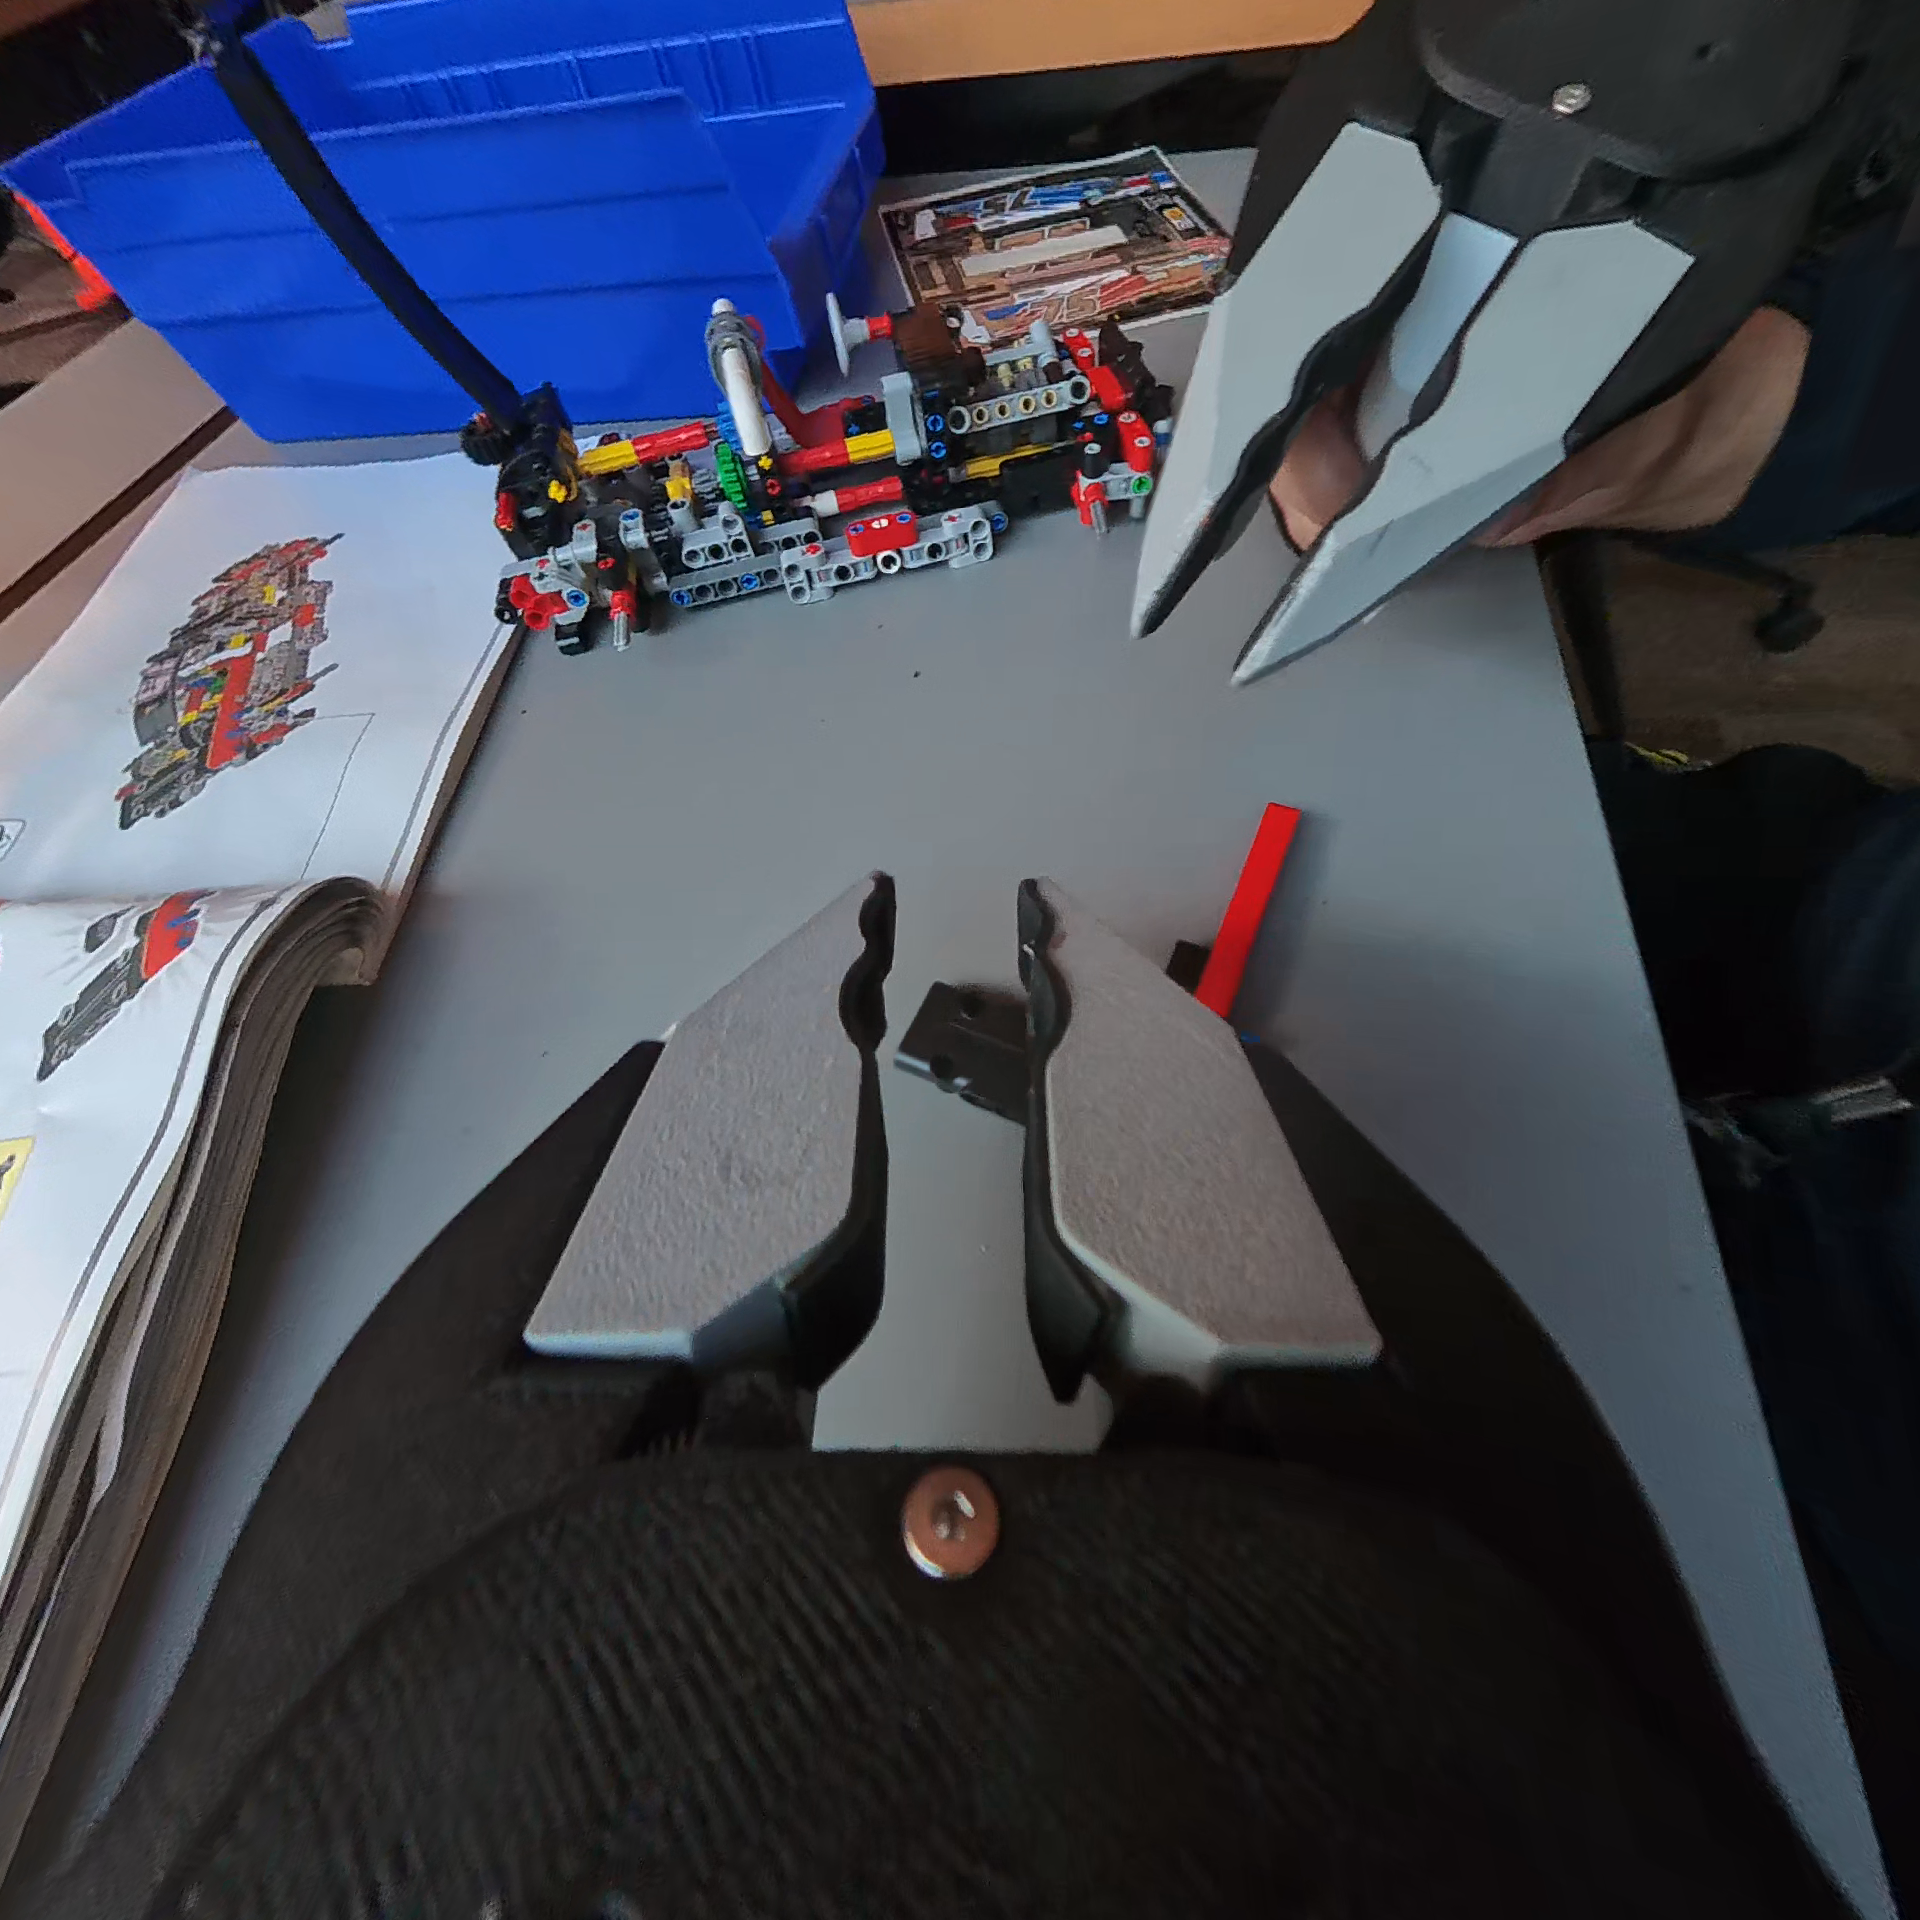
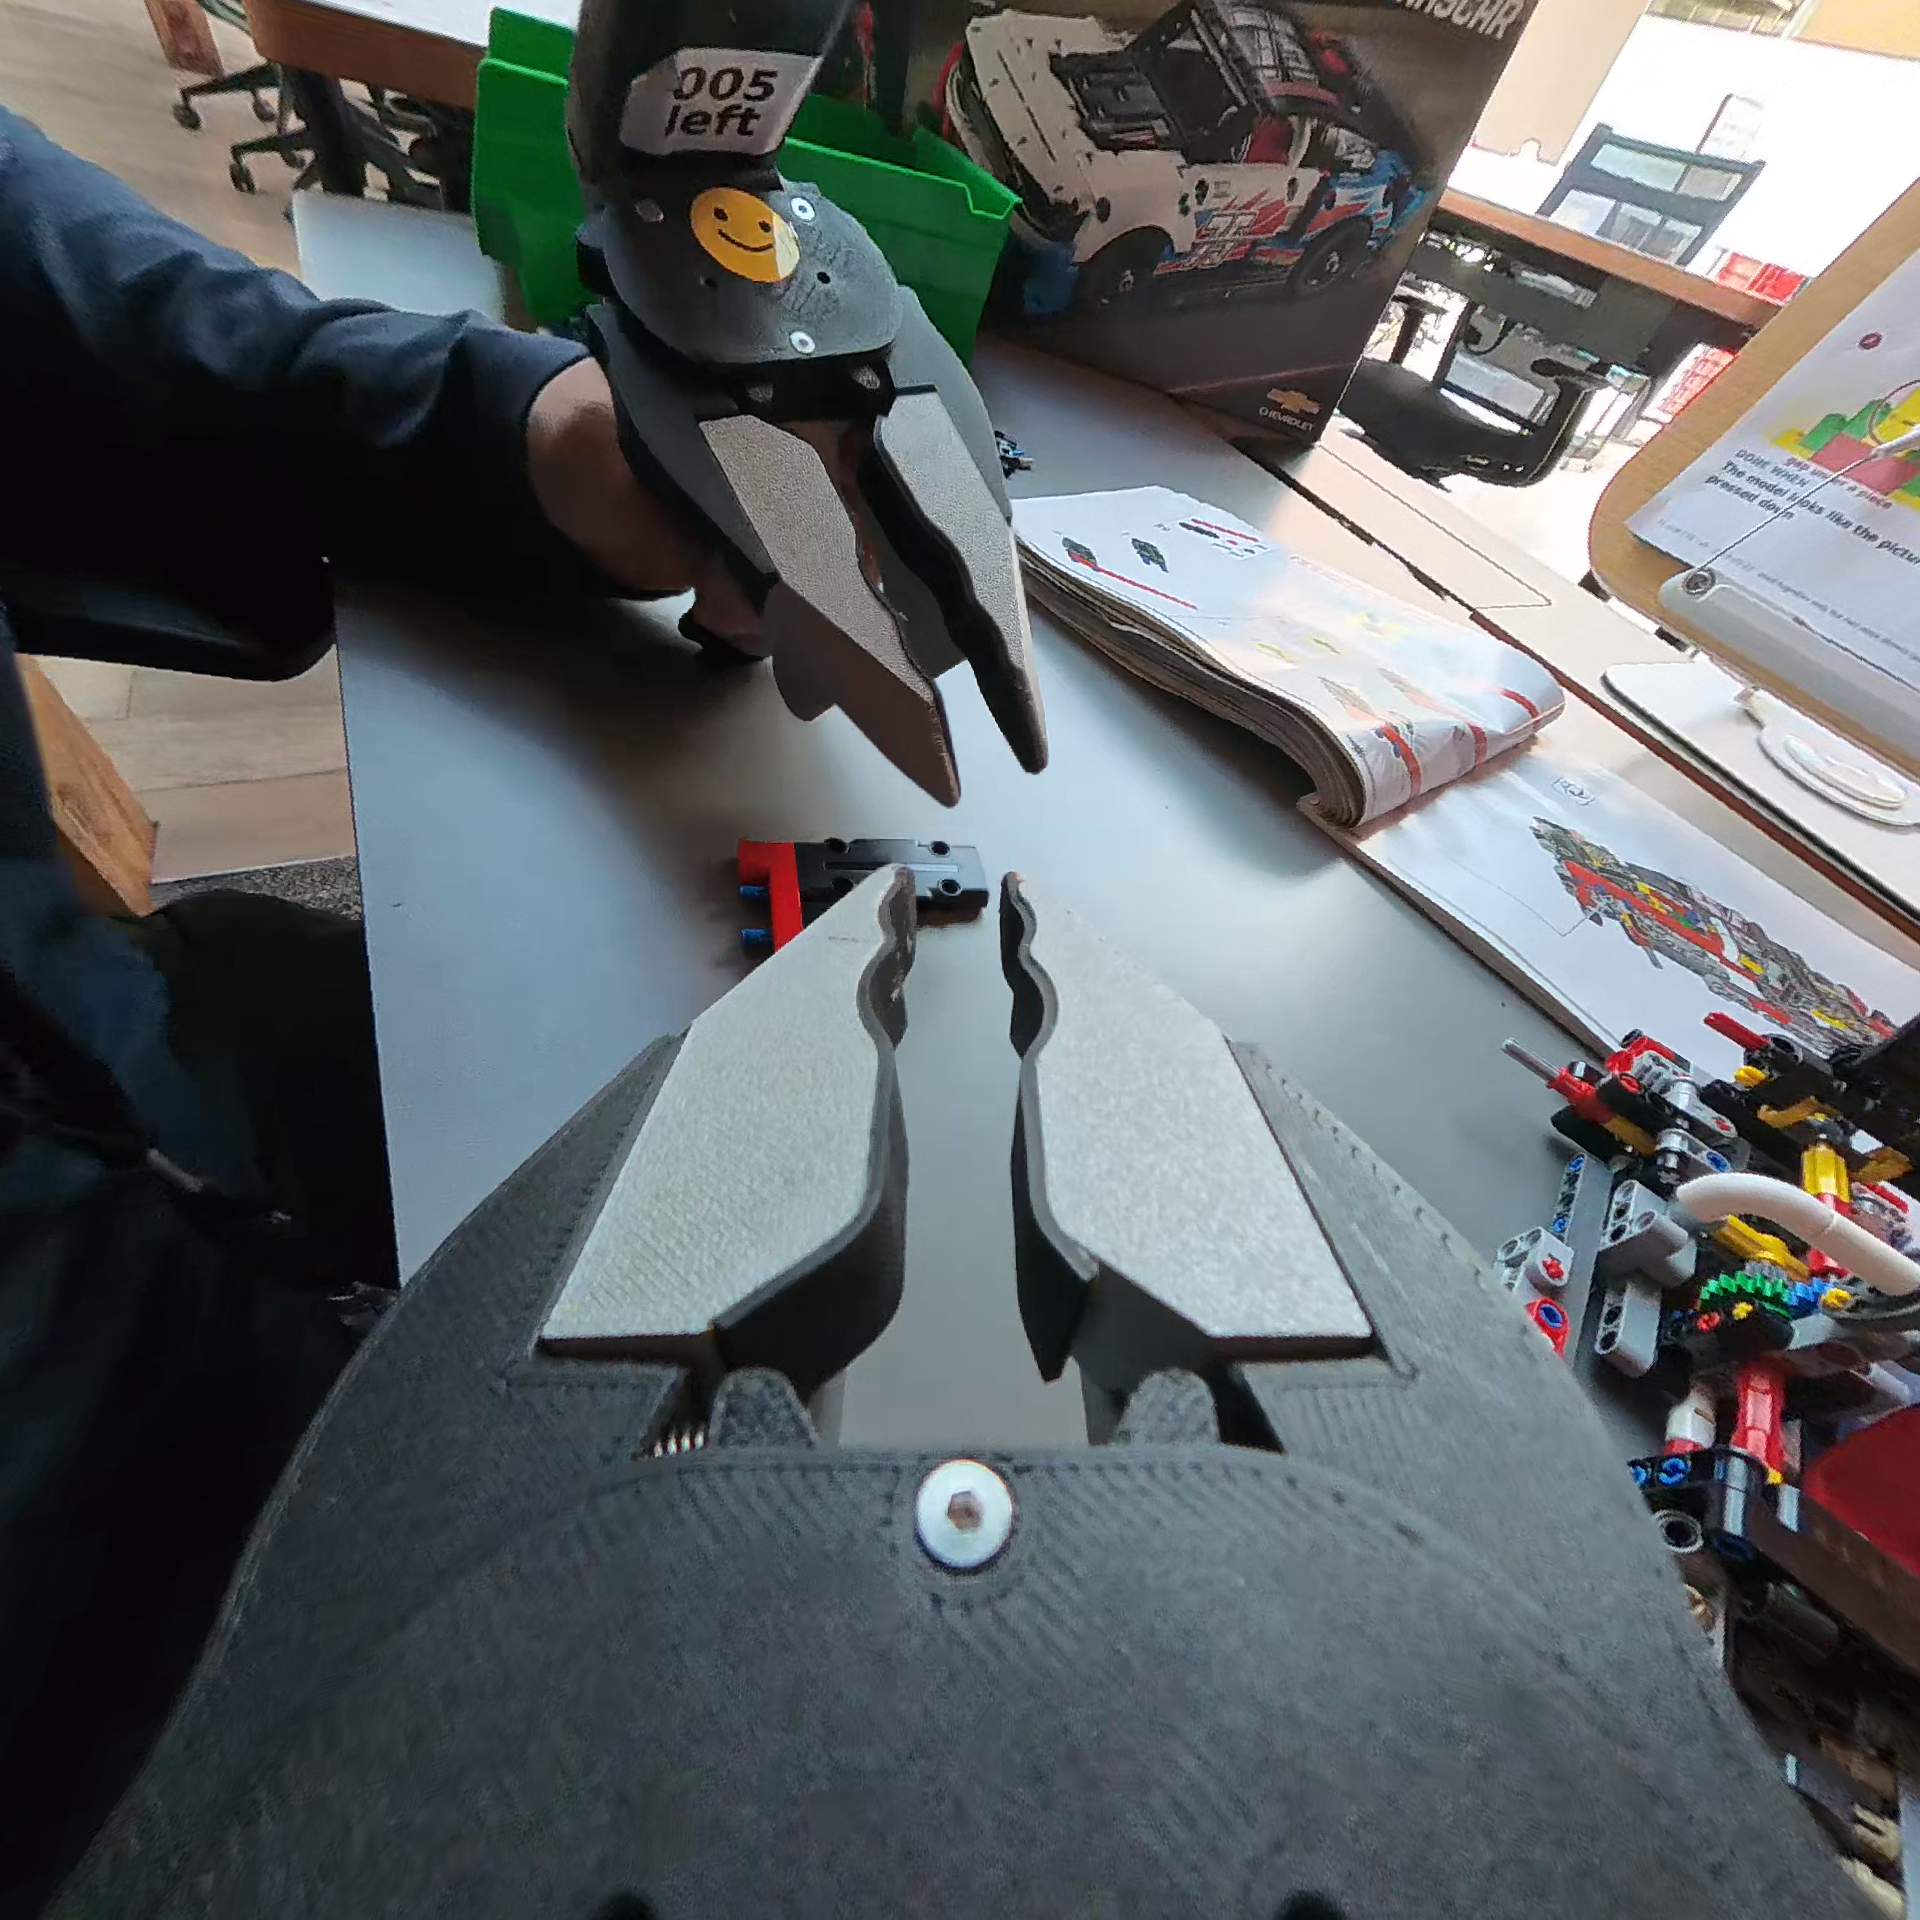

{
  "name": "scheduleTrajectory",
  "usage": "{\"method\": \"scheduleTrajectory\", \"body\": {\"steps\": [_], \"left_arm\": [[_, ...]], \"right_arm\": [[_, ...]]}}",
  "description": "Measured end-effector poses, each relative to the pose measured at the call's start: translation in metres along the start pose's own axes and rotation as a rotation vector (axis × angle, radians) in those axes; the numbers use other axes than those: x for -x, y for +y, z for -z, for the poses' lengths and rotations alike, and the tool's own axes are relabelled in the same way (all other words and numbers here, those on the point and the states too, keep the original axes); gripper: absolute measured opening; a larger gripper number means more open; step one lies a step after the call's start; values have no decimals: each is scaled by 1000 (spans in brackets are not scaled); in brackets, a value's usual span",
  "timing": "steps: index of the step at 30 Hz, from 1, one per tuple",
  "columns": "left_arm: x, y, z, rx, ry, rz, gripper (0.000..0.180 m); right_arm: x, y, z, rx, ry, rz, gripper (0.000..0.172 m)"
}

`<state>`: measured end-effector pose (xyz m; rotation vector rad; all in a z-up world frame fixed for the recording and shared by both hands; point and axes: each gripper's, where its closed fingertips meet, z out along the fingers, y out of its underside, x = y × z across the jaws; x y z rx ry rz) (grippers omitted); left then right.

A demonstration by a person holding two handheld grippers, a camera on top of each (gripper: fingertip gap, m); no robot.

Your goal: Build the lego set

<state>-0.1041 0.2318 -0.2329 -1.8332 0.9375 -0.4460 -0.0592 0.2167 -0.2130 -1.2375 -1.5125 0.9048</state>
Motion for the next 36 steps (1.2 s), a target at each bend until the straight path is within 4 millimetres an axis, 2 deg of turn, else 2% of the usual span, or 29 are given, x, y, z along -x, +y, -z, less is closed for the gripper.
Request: {"method": "scheduleTrajectory", "body": {"steps": [5,14,28,36], "left_arm": [[19,5,6,5,-58,105,18],[16,-6,9,-78,-38,113,15],[25,-2,11,-64,-79,114,13],[29,-4,12,-77,-99,112,11]], "right_arm": [[-7,-5,3,-46,-2,-55,12],[-23,-14,11,-140,0,-166,9],[-18,-12,9,-119,-10,-137,8],[-23,-14,11,-133,40,-108,10]]}}
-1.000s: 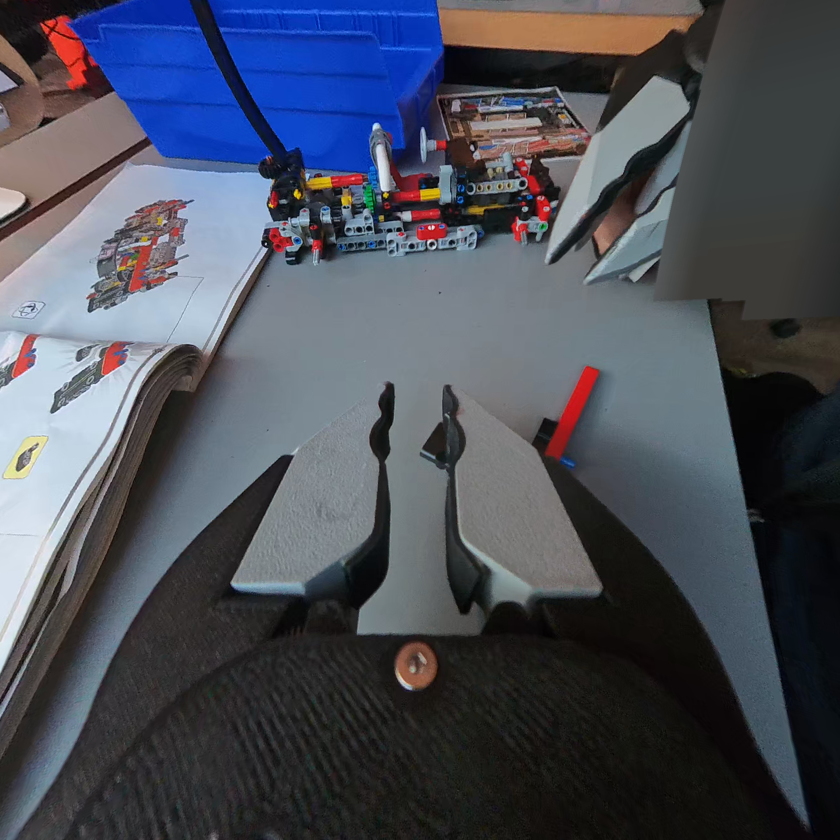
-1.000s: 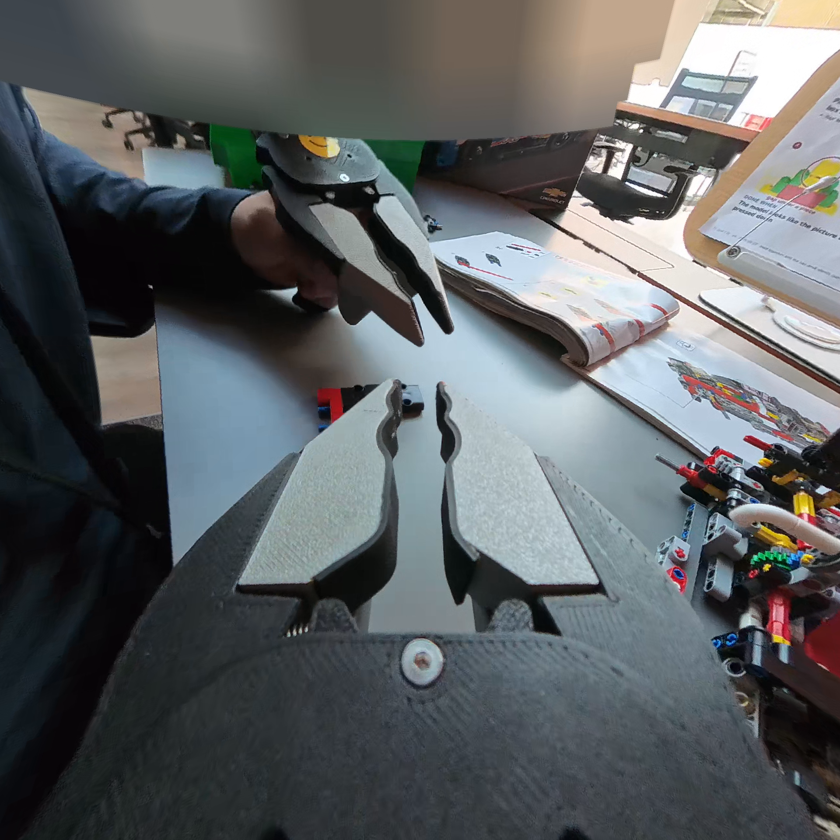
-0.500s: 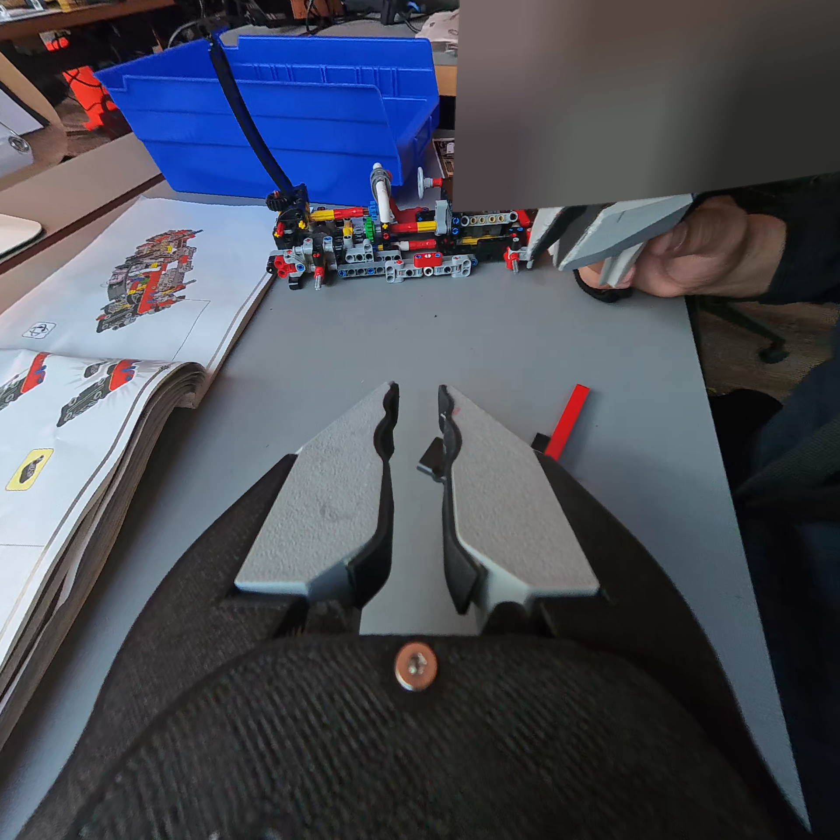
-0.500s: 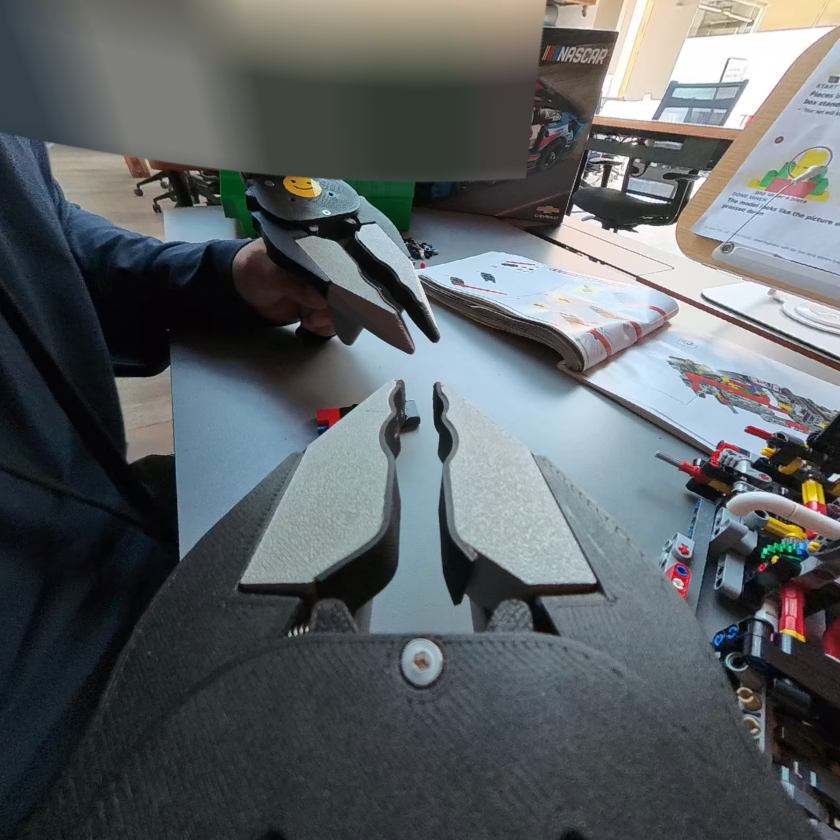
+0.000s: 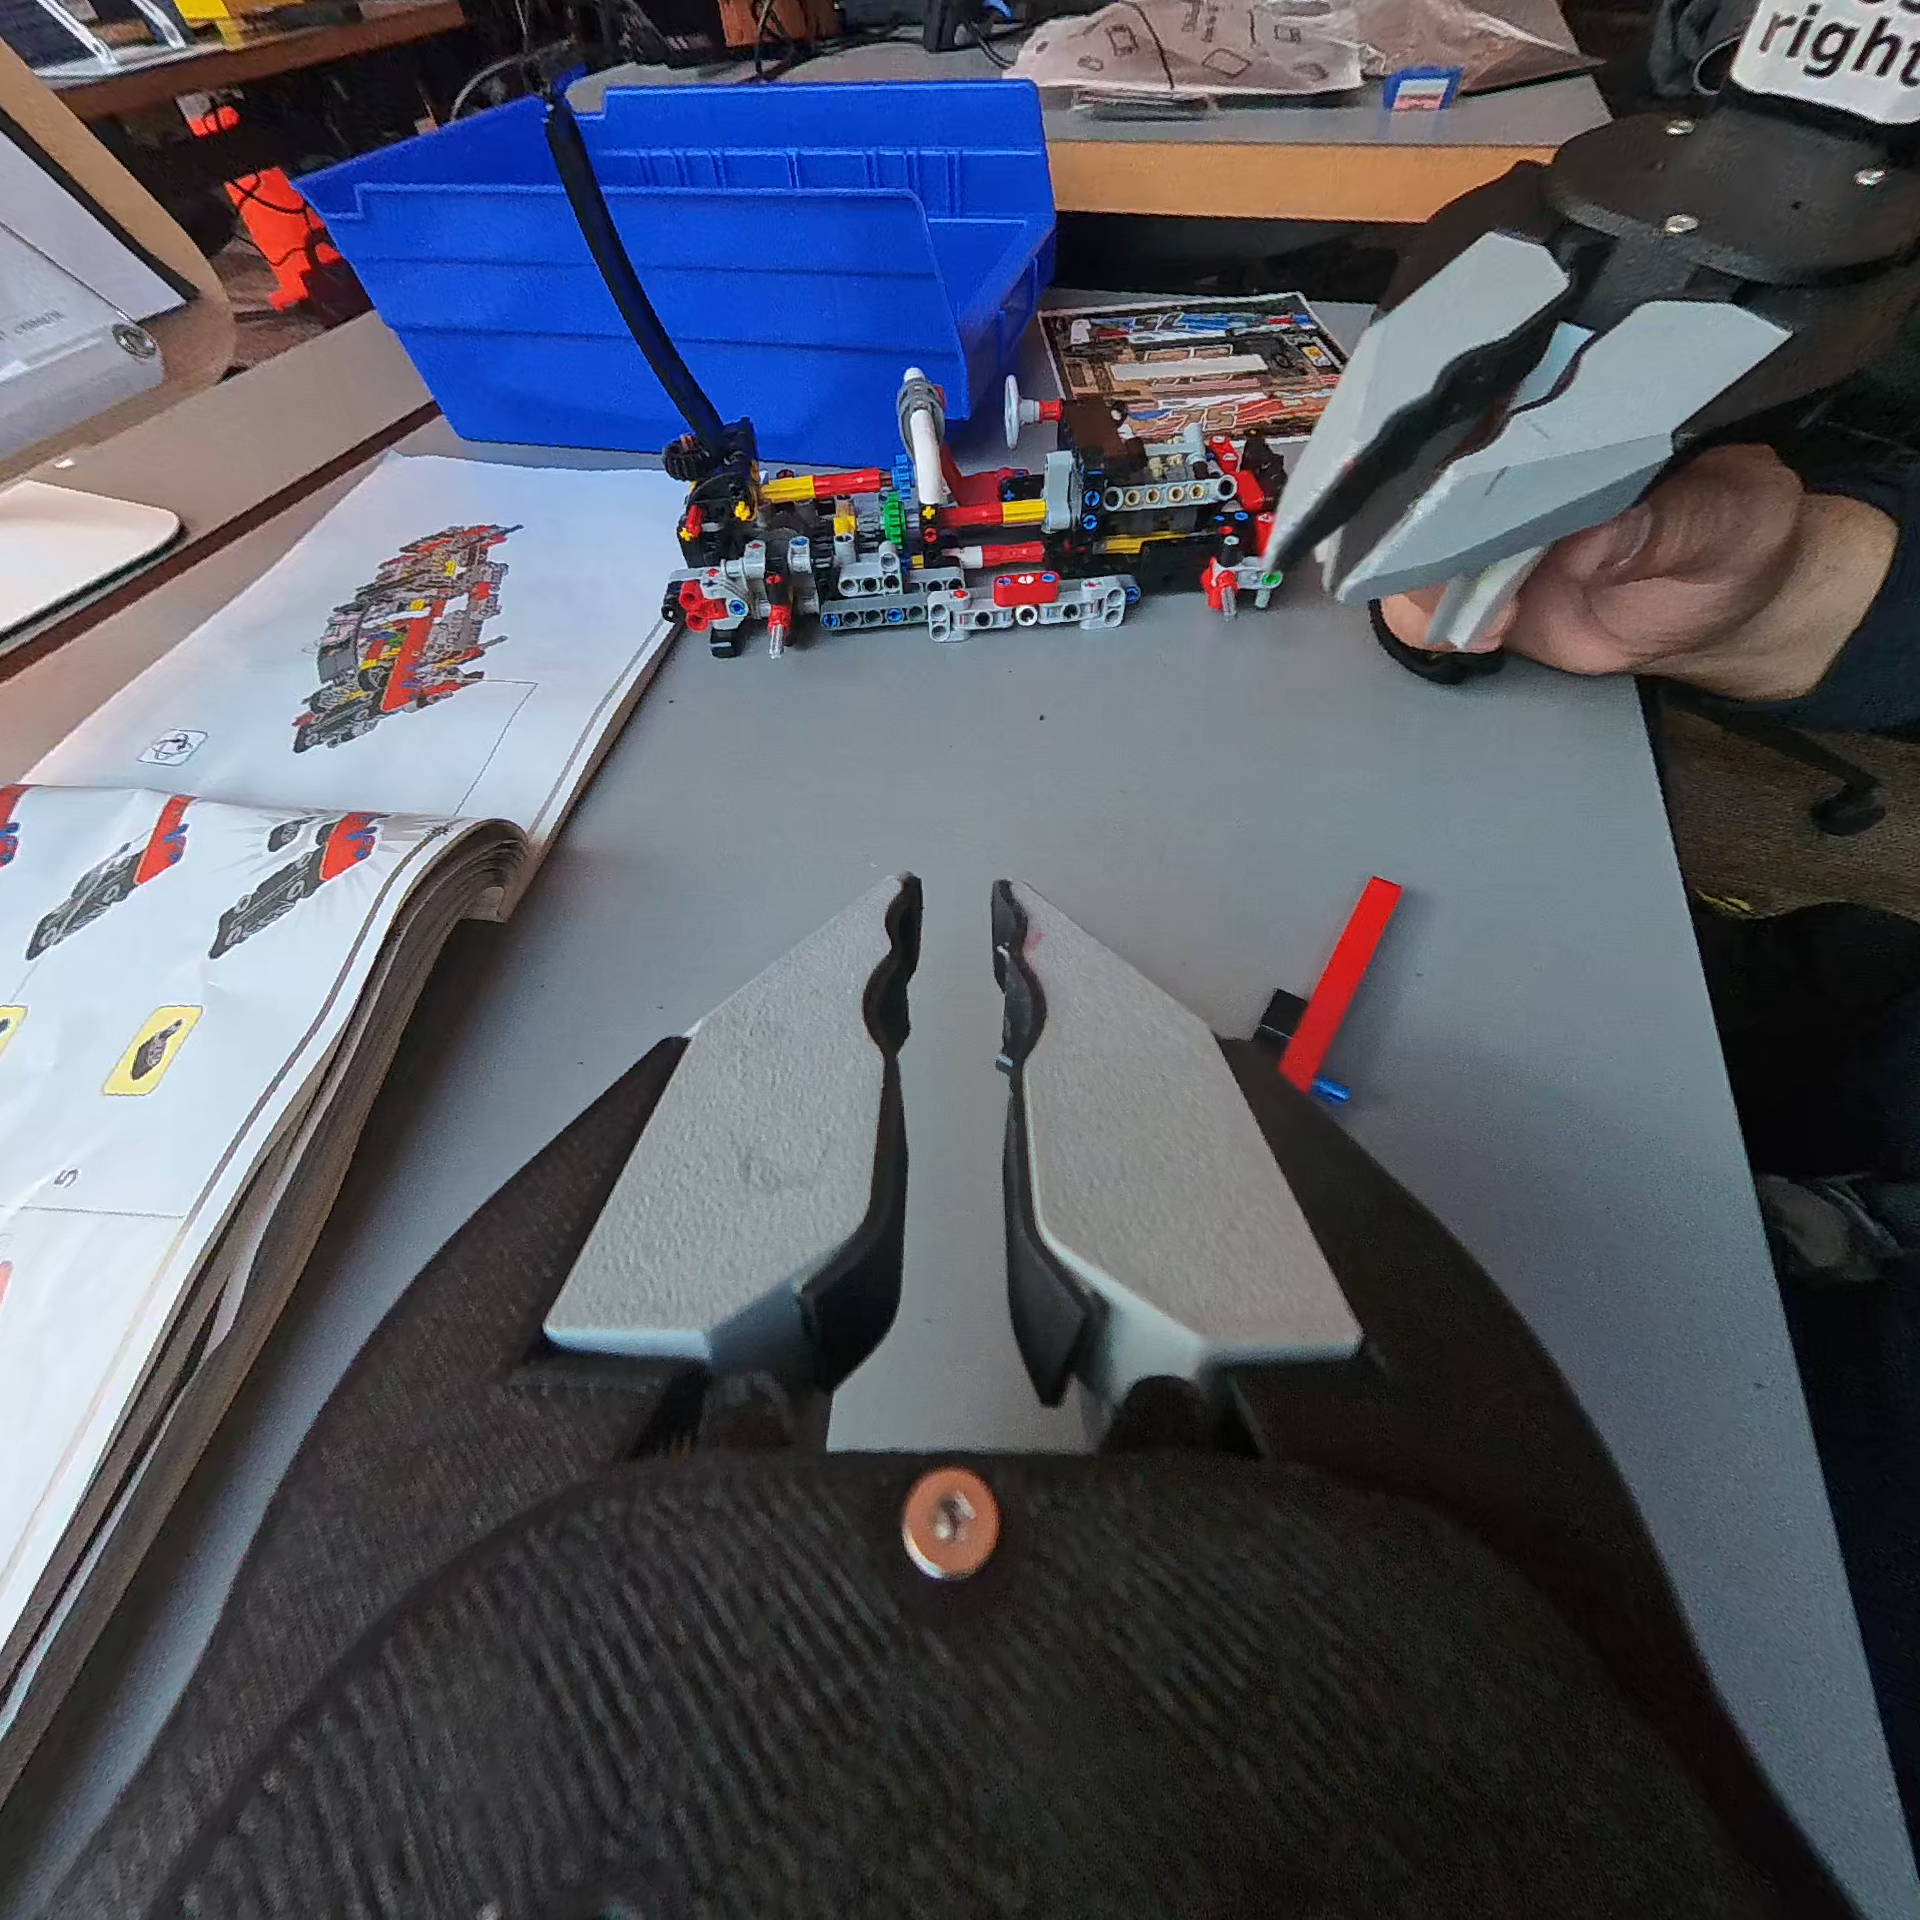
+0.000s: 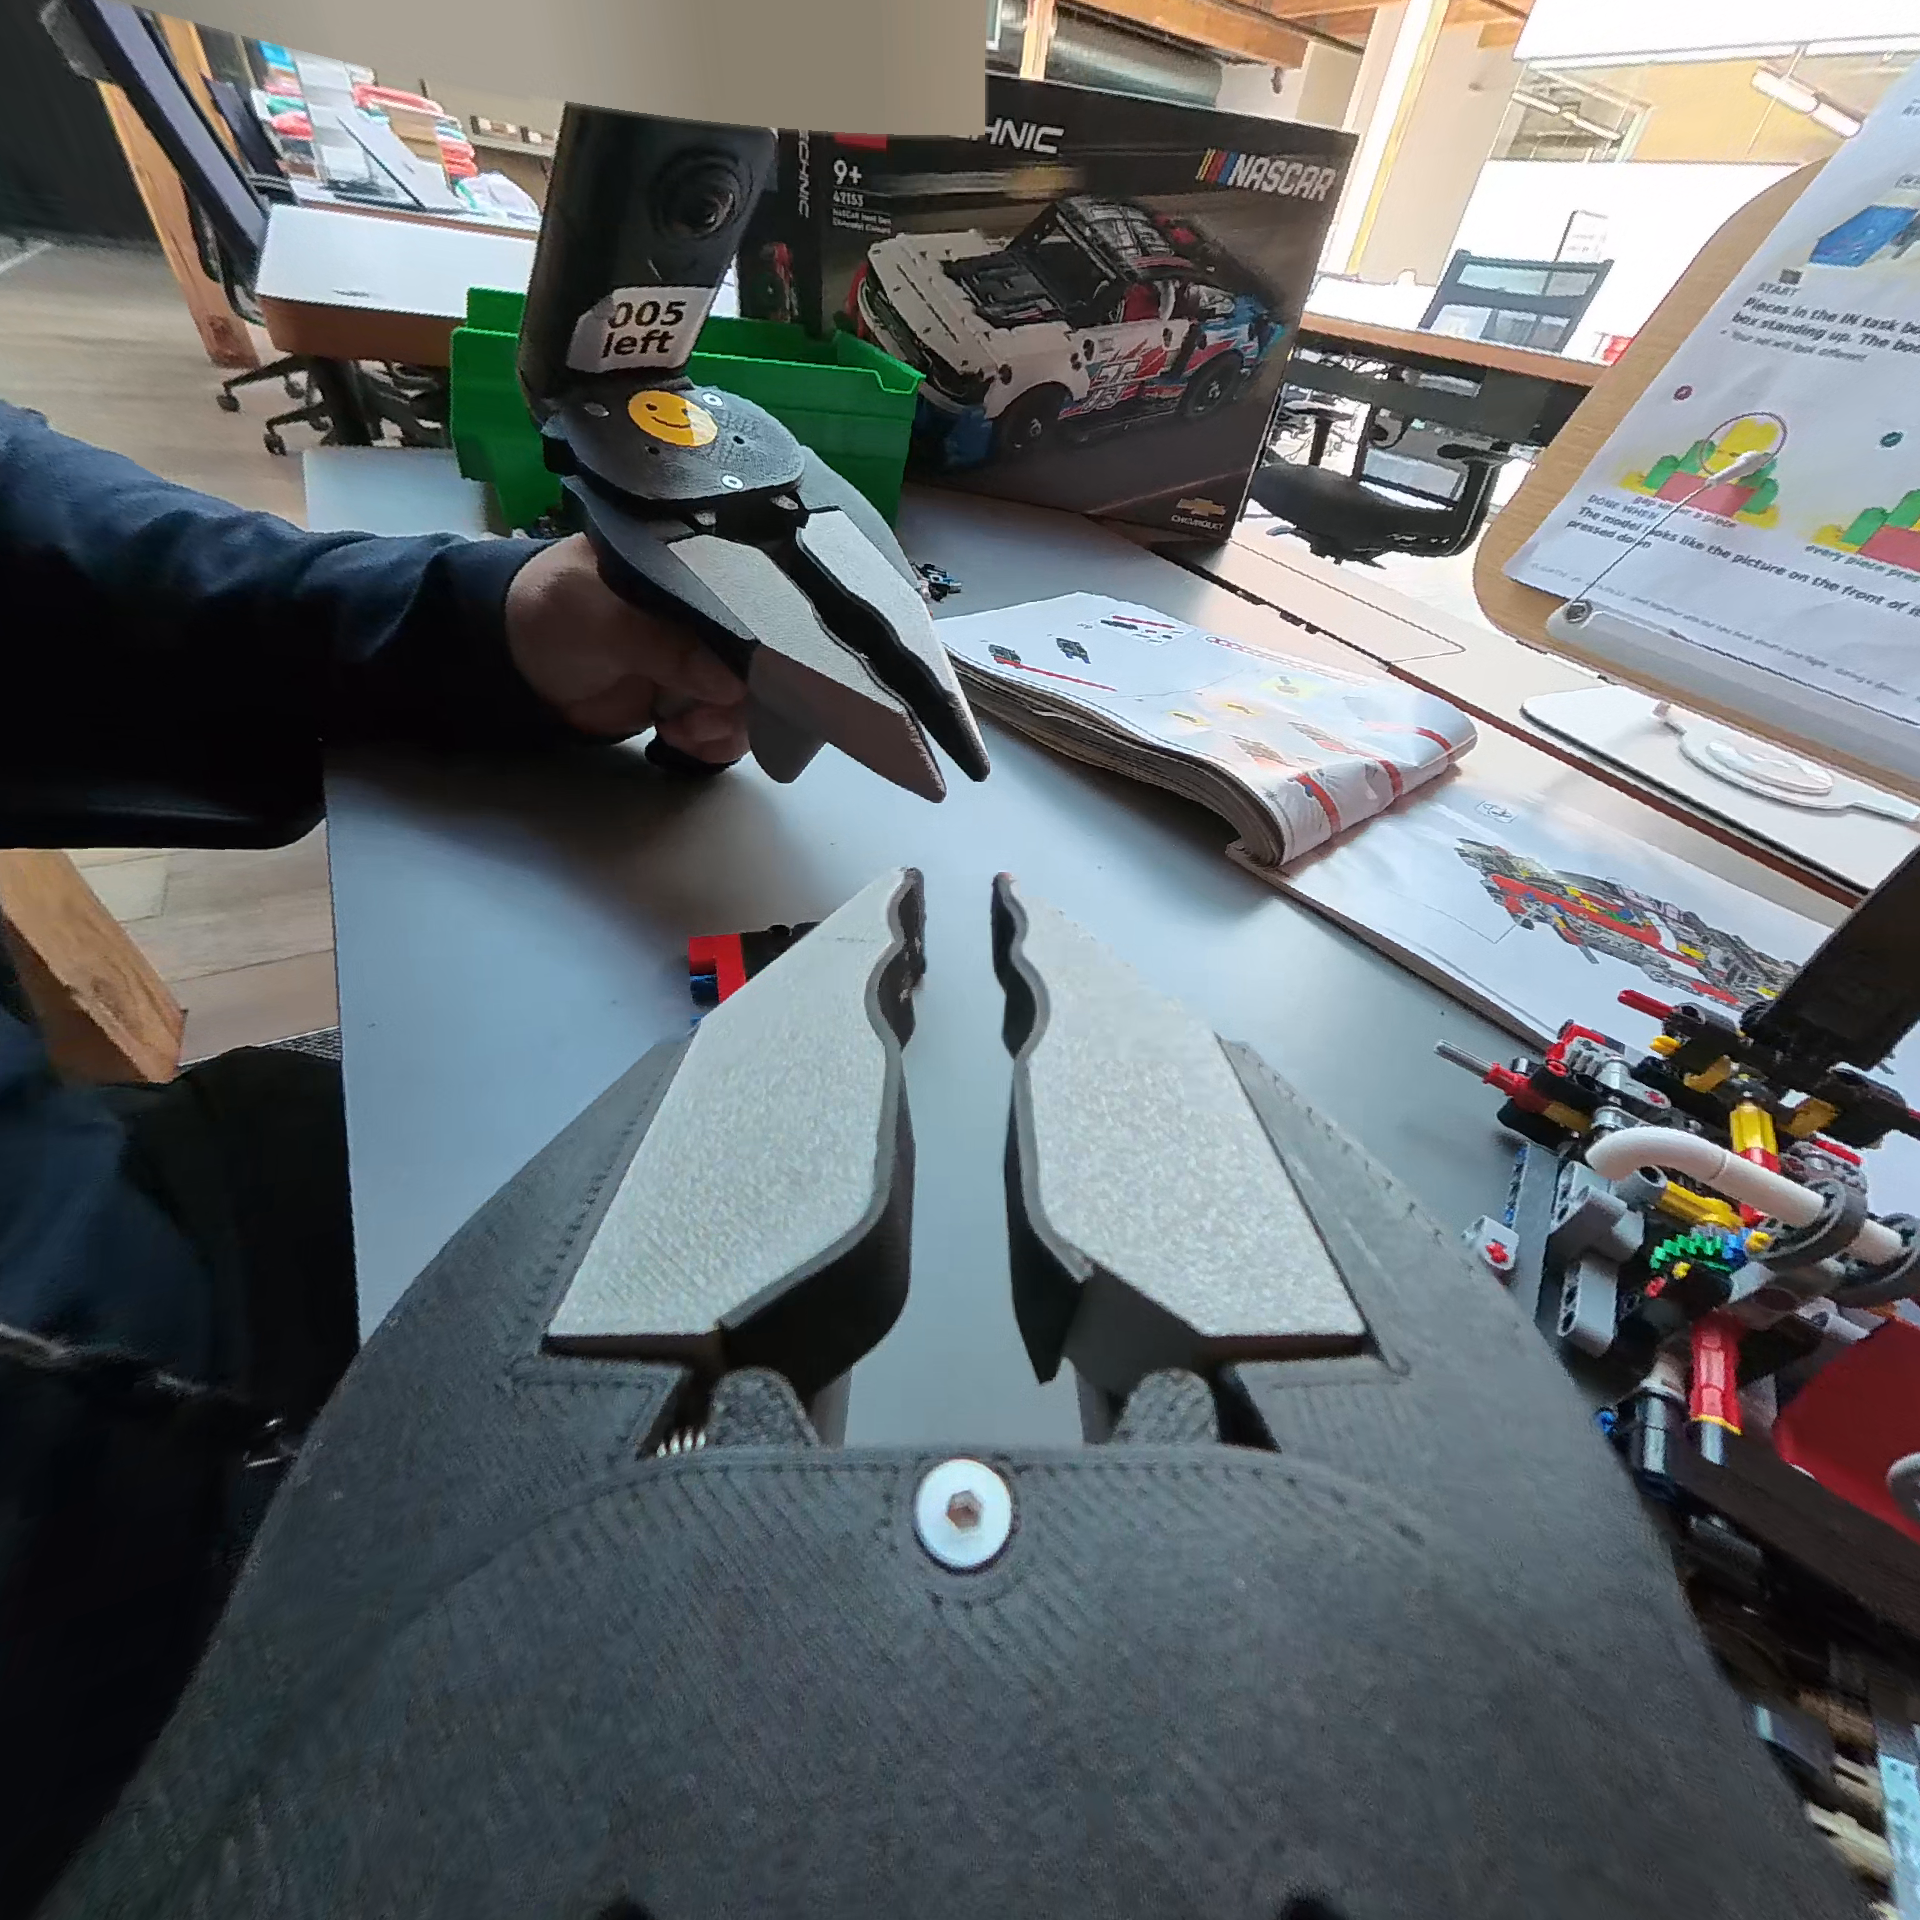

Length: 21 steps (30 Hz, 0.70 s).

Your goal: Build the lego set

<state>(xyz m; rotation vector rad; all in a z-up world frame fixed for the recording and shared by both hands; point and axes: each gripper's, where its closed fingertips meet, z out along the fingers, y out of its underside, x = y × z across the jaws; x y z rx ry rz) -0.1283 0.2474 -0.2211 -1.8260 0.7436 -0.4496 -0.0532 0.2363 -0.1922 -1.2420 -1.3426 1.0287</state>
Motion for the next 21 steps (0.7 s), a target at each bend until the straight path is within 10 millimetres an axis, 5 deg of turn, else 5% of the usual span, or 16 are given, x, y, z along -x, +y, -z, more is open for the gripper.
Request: {"method": "scheduleTrajectory", "body": {"steps": [21], "left_arm": [[1,7,-1,60,-59,-95,6]], "right_arm": [[-11,1,2,9,88,30,8]]}}
